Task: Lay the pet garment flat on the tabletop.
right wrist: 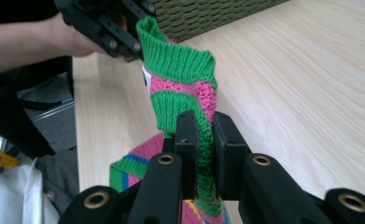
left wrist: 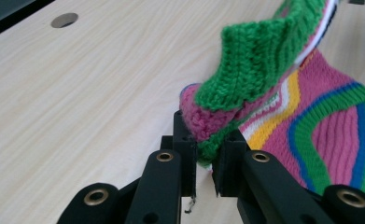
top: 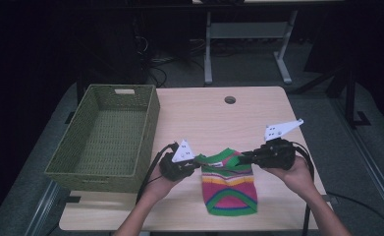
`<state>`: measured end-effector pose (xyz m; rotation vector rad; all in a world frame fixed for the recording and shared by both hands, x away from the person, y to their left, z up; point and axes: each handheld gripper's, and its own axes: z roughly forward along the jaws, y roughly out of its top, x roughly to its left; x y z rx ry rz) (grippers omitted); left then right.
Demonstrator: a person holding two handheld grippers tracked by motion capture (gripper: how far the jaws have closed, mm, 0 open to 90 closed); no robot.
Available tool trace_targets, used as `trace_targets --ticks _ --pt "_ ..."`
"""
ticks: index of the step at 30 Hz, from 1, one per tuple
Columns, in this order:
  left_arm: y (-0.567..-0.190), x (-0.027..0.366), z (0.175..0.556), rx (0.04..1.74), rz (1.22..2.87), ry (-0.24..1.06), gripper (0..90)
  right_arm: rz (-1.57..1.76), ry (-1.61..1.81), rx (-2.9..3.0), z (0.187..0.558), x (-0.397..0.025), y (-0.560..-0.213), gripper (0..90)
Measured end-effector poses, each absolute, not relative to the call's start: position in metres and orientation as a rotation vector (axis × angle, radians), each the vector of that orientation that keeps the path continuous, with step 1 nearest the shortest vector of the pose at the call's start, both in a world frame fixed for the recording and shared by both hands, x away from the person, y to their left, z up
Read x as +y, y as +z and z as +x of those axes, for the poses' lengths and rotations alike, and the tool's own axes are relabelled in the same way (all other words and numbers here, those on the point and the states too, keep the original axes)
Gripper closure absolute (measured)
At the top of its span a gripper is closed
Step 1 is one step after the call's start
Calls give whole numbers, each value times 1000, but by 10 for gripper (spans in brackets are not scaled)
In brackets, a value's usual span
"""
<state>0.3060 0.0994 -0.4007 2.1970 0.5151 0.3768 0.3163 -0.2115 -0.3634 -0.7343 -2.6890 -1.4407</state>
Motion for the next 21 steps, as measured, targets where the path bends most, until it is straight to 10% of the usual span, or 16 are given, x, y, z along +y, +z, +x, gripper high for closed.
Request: trace_targets --ticks 21 --pt "-407 81 341 634 2293 356 800 -923 -1375 -2698 354 -217 -388 814"
